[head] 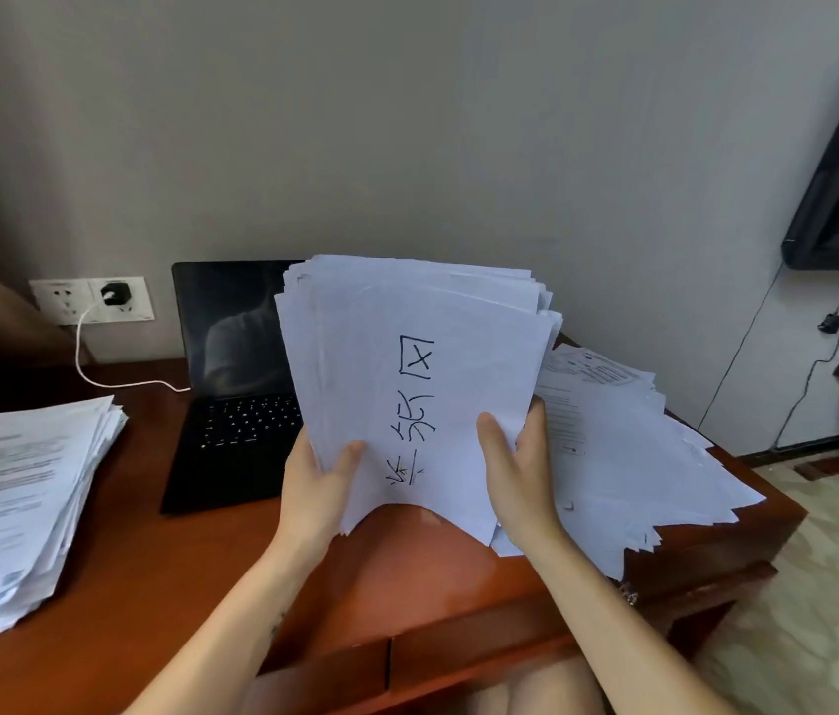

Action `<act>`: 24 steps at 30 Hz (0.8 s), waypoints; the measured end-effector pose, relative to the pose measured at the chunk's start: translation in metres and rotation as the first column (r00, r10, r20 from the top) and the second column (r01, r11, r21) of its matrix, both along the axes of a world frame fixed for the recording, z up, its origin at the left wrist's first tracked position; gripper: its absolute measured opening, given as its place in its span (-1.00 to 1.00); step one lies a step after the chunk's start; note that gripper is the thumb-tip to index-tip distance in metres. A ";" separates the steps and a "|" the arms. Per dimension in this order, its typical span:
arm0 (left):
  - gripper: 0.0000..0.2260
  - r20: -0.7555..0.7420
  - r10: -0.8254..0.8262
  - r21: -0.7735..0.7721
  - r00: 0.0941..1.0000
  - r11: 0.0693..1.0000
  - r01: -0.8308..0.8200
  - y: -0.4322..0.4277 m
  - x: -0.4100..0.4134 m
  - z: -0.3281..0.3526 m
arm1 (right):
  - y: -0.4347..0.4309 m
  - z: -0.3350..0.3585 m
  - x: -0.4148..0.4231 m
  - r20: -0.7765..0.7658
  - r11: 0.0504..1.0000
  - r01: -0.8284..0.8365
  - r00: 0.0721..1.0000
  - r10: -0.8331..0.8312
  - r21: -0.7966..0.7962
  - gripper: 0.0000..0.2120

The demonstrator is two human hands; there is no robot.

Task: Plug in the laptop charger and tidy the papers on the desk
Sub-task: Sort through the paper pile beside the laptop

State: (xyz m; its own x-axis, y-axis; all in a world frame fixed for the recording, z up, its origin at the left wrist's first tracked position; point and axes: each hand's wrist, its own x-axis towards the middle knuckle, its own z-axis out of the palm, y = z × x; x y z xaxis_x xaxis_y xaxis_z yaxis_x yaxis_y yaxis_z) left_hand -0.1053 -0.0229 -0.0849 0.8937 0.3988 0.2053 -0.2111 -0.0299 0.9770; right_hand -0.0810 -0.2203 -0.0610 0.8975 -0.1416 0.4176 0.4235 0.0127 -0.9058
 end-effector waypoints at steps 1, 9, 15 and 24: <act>-0.65 0.011 0.005 -0.006 1.000 1.000 -0.005 0.001 -0.001 0.003 | -0.001 0.003 0.000 -0.003 1.000 -0.001 1.000 0.001 -0.018 -0.79; -0.63 0.187 0.041 0.146 0.982 0.987 -0.070 0.003 0.003 0.052 | 0.000 0.014 0.001 0.031 0.989 0.037 0.999 -0.033 -0.140 -0.74; -0.60 0.062 -0.008 -0.044 0.998 0.999 0.011 0.007 0.011 0.048 | -0.003 0.013 0.006 -0.021 0.981 -0.005 1.000 0.001 -0.194 -0.78; -0.70 -0.014 -0.178 0.044 0.984 0.983 0.178 0.014 0.019 0.049 | -0.015 0.013 0.020 0.006 0.986 -0.008 1.000 0.009 -0.166 -0.79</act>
